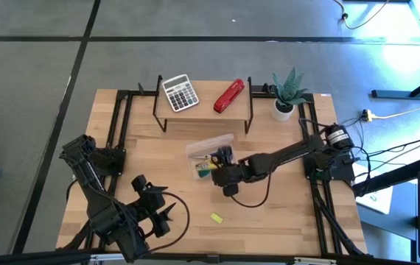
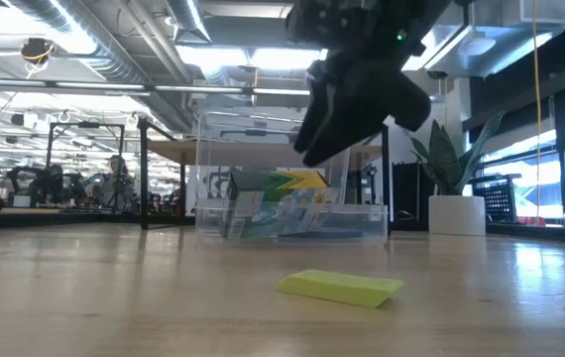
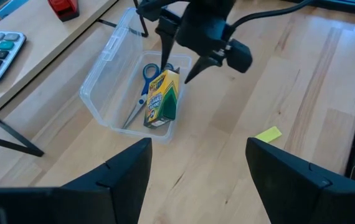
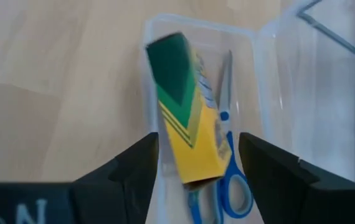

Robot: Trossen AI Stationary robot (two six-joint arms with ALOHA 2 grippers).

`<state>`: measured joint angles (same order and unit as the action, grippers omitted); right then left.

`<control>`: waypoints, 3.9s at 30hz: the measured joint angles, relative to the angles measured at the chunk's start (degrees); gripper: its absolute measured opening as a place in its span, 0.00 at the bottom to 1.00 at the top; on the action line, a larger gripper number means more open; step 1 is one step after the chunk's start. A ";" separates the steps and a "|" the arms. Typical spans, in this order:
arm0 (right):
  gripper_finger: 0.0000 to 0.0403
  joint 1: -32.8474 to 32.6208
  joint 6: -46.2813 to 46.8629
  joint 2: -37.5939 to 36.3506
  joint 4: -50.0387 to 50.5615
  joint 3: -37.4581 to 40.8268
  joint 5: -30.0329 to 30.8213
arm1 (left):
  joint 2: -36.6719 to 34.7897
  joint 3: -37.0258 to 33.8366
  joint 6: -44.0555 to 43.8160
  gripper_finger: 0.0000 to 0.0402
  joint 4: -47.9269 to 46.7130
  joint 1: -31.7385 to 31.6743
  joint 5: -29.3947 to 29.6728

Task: Pack school essentials
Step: Put the yellow crayon box into the transparent supply box

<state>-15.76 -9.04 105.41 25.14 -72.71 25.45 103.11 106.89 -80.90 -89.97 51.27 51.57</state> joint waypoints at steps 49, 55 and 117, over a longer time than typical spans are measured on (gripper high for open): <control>0.25 2.04 -9.38 3.17 -1.83 2.73 1.87 | 0.00 0.00 -0.15 0.63 -0.02 -0.04 0.00; 0.19 2.04 -7.26 3.17 -1.76 2.71 1.62 | 0.00 0.00 -0.15 0.63 -0.02 -0.04 0.00; 0.18 0.84 -1.57 5.88 -6.49 2.76 15.06 | 0.02 0.00 -1.11 0.63 0.65 -0.02 -0.45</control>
<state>-14.92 -10.61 111.28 18.64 -69.95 40.51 103.13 106.89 -82.01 -89.33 51.24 51.13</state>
